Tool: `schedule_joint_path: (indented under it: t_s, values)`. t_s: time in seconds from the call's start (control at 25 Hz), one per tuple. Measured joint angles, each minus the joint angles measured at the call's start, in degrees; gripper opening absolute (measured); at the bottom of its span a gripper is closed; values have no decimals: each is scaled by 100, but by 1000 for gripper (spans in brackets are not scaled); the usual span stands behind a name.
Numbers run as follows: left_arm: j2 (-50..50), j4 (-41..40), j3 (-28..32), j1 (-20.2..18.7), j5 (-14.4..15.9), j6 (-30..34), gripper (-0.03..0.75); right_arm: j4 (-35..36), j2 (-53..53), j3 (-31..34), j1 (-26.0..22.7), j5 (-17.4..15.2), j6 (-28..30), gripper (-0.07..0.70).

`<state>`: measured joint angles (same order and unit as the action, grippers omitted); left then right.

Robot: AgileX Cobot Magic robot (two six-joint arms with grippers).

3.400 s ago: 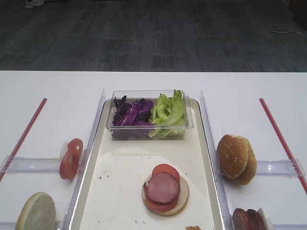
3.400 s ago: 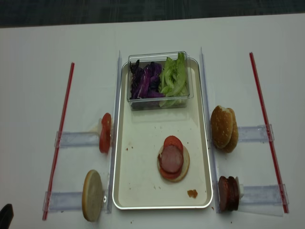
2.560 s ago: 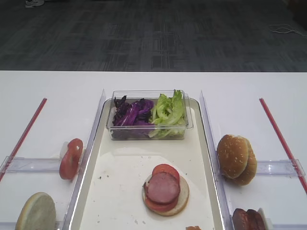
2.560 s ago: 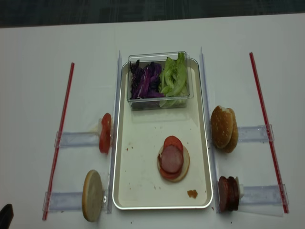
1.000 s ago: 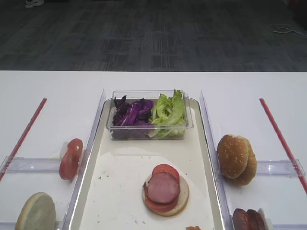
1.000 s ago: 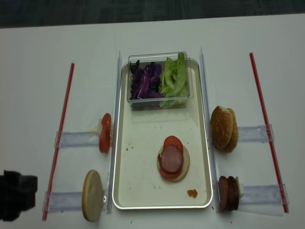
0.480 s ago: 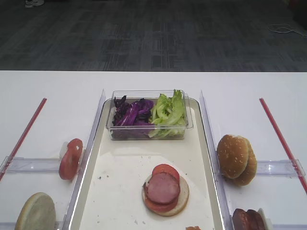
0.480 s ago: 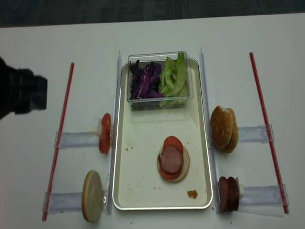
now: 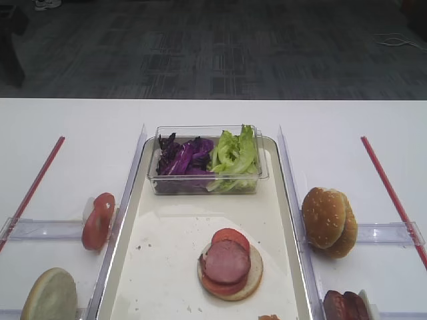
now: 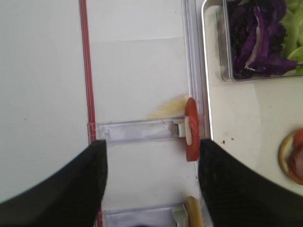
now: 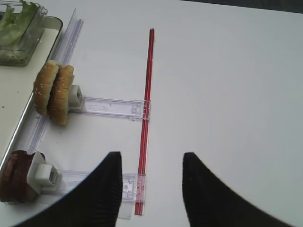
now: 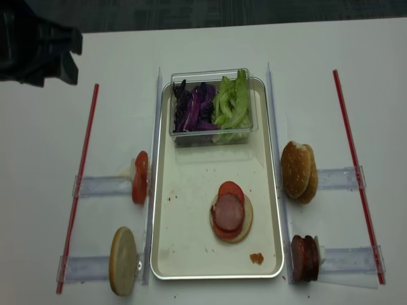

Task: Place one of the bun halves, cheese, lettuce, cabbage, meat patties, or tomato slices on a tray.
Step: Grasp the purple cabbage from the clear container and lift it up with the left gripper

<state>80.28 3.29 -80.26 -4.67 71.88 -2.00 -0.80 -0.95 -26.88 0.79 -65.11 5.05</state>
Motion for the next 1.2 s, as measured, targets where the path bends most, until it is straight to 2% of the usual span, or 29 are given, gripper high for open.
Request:
schedule_joint_path:
  t_s: [0.52,0.84,1.2]
  values:
    - [1472,0,-908,0,-28,133,403,0,0,0,0,0,0,328]
    - [2051,-10,-1076,0,-72,144,403,0,0,0,0,0,0,329]
    - [2134,-10,-1188,0,-88,113,403,0,0,0,0,0,-21,328]
